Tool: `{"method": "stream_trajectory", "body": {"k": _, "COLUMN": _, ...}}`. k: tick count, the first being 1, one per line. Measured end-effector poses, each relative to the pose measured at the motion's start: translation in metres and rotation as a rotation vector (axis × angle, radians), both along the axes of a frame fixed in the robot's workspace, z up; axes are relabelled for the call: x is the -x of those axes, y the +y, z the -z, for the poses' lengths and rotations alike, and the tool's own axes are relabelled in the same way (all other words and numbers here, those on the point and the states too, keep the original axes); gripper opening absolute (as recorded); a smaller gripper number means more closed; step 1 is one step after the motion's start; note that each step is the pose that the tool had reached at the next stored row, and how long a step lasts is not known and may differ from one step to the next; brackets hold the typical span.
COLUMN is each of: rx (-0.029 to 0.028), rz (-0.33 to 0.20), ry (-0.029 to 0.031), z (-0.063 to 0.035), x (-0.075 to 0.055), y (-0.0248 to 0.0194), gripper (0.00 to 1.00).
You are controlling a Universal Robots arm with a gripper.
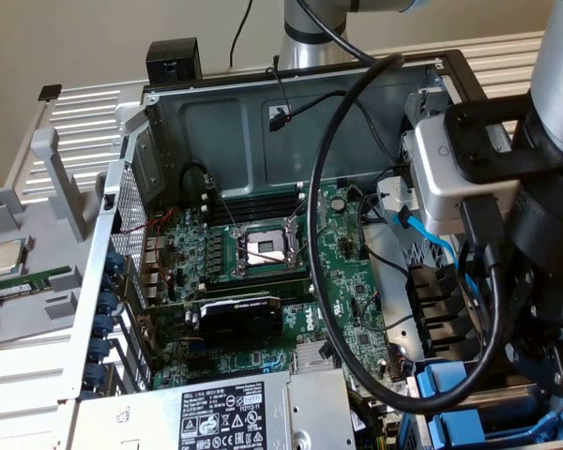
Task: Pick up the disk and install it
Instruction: 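Insert the first disk wire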
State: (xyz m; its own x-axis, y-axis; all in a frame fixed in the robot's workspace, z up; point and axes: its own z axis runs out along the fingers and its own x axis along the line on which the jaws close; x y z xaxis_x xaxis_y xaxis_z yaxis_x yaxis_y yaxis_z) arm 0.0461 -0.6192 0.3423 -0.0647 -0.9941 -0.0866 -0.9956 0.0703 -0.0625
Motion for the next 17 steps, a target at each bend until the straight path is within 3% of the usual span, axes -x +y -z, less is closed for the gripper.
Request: {"method": "stream_trajectory", "body": {"k": 17, "rx": 0.0000, "rz": 0.000, "ry": -0.0050, "z": 0.0017, "x": 0.0004, "y": 0.0000, "gripper": 0.16}}
